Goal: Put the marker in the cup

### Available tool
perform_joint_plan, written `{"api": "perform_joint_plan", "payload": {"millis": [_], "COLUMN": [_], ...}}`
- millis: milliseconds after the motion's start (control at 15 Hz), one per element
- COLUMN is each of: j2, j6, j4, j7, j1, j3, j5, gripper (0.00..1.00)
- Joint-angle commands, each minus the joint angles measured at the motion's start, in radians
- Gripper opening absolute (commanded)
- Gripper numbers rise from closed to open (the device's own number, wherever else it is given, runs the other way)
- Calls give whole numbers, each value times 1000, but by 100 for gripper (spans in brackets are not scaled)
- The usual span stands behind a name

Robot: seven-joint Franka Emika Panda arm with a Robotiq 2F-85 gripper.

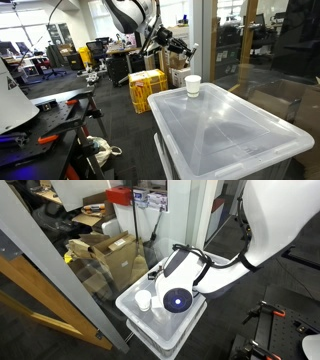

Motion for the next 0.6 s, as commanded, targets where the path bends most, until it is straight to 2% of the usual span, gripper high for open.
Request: {"api": "perform_joint_plan", "payload": {"millis": [0, 267, 533], "j2": [43, 97, 155], "j6": [-6, -22, -38], "j4": [54, 106, 162], "j7": [-12, -3, 4], "j1": [-16, -11, -8], "j3": [48, 74, 85], "j5": [-71, -118, -114], "gripper": [5, 5, 5]}}
